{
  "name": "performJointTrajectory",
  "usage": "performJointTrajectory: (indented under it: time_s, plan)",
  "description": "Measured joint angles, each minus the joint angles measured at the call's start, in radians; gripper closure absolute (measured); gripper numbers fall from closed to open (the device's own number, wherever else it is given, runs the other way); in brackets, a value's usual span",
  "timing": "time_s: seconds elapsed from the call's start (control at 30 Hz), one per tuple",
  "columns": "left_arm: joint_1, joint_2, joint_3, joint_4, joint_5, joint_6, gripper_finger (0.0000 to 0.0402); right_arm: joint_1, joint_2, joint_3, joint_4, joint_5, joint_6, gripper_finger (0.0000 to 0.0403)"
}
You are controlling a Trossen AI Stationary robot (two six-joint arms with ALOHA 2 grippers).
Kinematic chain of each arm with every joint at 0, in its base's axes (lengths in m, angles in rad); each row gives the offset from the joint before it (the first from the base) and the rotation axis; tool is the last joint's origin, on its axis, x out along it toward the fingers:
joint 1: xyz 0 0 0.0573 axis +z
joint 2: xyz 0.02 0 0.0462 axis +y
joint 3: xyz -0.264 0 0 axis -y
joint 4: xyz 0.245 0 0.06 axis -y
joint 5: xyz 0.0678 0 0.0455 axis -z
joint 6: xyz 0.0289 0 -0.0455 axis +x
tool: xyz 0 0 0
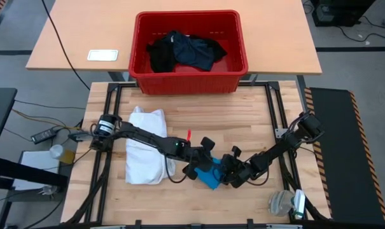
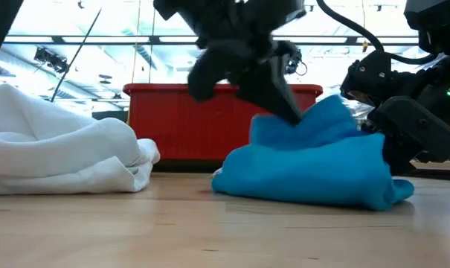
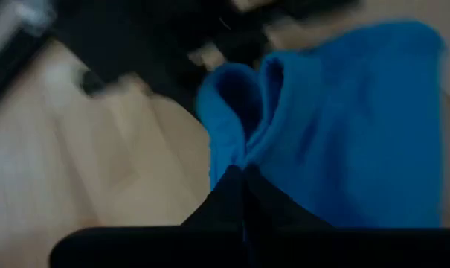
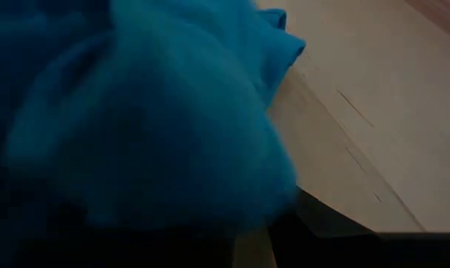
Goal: Fold laundry
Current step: Fold the blue underwear
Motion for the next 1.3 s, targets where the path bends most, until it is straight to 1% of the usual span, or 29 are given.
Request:
performJointTrajectory:
  time_s: [0.07, 0.1, 0.17, 0.33, 0.4, 0.5, 0.57, 0.67, 0.83, 1.0, 1.1, 1.3]
  plan:
    - [-0.002, 0.000, 0.001, 0.016, -0.056, -0.001, 0.0384, 0.000, 0.000, 0.000, 0.000, 0.002, 0.000, 0.0328]
    - [-0.002, 0.000, 0.001, 0.020, -0.066, 0.000, 0.0373, 0.000, 0.000, 0.000, -0.001, 0.003, 0.001, 0.0328]
    - [-0.001, 0.000, 0.001, 0.016, -0.075, -0.001, 0.0343, 0.000, 0.000, 0.000, -0.002, 0.003, 0.001, 0.0328]
    - [-0.002, -0.003, 0.001, 0.011, -0.077, -0.004, 0.0245, 0.000, 0.000, 0.000, -0.005, 0.005, 0.001, 0.0328]
    - [-0.008, -0.018, 0.000, 0.002, -0.079, 0.007, 0.0212, 0.000, 0.000, 0.000, -0.005, 0.005, -0.003, 0.0328]
    - [-0.026, -0.063, 0.000, -0.014, -0.084, 0.008, 0.0181, 0.000, 0.000, 0.000, -0.008, 0.006, -0.003, 0.0328]
    - [-0.043, -0.083, 0.002, -0.017, -0.069, -0.018, 0.0173, 0.000, 0.000, 0.001, -0.013, 0.007, 0.000, 0.0328]
    - [-0.066, -0.082, 0.002, -0.063, -0.014, -0.084, 0.0172, 0.000, 0.000, 0.002, -0.016, 0.009, 0.001, 0.0328]
    - [-0.079, -0.060, -0.001, -0.145, -0.007, -0.195, 0.0186, 0.000, 0.000, 0.001, -0.011, 0.010, -0.002, 0.0328]
    - [-0.064, -0.032, 0.001, -0.079, 0.025, -0.277, 0.0206, 0.000, 0.000, 0.000, -0.010, 0.012, 0.002, 0.0328]
    - [-0.060, 0.004, 0.000, -0.081, 0.043, -0.299, 0.0209, 0.000, 0.000, 0.000, -0.007, 0.013, 0.005, 0.0328]
    - [-0.067, 0.064, 0.000, -0.046, 0.040, -0.338, 0.0209, 0.000, 0.000, 0.000, -0.010, 0.013, 0.011, 0.0328]
